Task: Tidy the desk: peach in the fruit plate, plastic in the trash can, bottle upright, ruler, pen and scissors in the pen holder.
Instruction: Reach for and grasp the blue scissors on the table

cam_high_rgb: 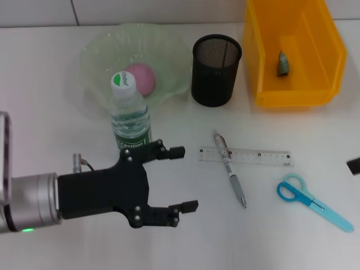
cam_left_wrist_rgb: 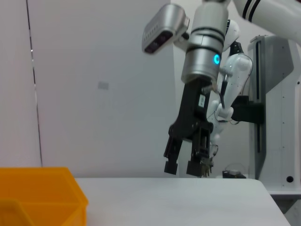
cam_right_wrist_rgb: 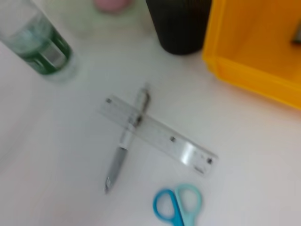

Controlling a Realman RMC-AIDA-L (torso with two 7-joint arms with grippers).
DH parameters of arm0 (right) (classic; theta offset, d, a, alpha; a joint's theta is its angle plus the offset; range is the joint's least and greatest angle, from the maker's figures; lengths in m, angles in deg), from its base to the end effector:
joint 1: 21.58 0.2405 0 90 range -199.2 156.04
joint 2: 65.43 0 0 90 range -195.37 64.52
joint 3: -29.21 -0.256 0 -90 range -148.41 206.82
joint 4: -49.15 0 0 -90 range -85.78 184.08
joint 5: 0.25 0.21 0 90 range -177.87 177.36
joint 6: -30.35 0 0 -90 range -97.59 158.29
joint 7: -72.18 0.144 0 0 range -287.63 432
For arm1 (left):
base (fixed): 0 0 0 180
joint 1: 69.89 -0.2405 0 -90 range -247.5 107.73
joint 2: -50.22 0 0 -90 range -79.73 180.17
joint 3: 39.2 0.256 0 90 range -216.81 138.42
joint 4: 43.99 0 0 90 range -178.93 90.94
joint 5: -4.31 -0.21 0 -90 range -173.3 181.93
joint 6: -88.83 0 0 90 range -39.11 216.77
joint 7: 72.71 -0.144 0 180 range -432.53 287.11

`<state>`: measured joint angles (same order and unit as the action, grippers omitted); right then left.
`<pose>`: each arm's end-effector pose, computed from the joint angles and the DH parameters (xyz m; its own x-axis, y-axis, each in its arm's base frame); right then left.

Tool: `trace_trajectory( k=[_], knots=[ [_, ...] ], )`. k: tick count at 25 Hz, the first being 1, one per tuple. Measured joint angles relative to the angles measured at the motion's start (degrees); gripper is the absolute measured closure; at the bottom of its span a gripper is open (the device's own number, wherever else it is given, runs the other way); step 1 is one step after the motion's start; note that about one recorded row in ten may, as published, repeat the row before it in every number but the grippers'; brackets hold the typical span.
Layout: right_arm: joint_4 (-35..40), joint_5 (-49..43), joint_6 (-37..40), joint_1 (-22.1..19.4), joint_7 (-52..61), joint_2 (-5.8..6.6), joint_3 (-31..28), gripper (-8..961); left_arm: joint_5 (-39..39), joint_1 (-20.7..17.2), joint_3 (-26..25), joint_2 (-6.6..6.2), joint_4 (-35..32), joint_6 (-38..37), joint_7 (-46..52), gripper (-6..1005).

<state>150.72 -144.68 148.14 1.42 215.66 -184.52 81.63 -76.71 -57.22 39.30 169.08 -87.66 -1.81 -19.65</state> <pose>0.2147 0.2786 0.1150 0.5889 -0.8077 0.0304 -0.7292 -0.5471 -0.4111 -0.2430 0.2446 -0.0424 0.7890 -0.0482 0.6125 0.0669 -0.9842 -0.1637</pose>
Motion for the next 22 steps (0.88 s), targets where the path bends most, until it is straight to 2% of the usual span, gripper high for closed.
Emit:
trace_trajectory(
  k=[2,4,6,7,8,10,13,22],
  knots=[
    [0.81,-3.10,0.89,0.85,1.77,-0.37,4.98,111,0.00,0.00,0.00,0.00,0.00,0.00,0.00,125],
    [0.70,-4.69,-0.49,0.63,2.78,-0.21,11.14,111,-0.07,3.67,-0.54,-0.06,7.77,0.81,-2.52,126],
    [0.22,-7.14,-2.53,0.21,2.87,-0.19,17.01,111,-0.31,4.56,-0.32,-0.09,8.87,1.72,-2.40,126],
    [-0.83,-10.39,-5.21,-0.31,2.65,-0.26,22.42,111,-0.31,4.56,-0.32,-0.09,8.87,1.72,-2.40,126],
    [-0.83,-10.39,-5.21,-0.31,2.65,-0.26,22.42,111,-0.31,4.56,-0.32,-0.09,8.87,1.72,-2.40,126],
    [-2.54,-12.40,-8.28,-0.81,2.84,-0.37,27.05,111,-0.49,5.14,0.06,-0.10,9.31,2.79,-1.98,126],
    [-5.25,-12.65,-11.48,-0.97,4.32,-0.42,30.55,111,-0.51,5.18,0.21,-0.12,9.41,3.39,-1.98,126],
    [-10.85,-10.80,-16.69,-0.89,6.24,-0.55,34.61,111,-0.54,5.28,0.32,-0.12,10.24,3.65,-2.01,126]
  ],
)
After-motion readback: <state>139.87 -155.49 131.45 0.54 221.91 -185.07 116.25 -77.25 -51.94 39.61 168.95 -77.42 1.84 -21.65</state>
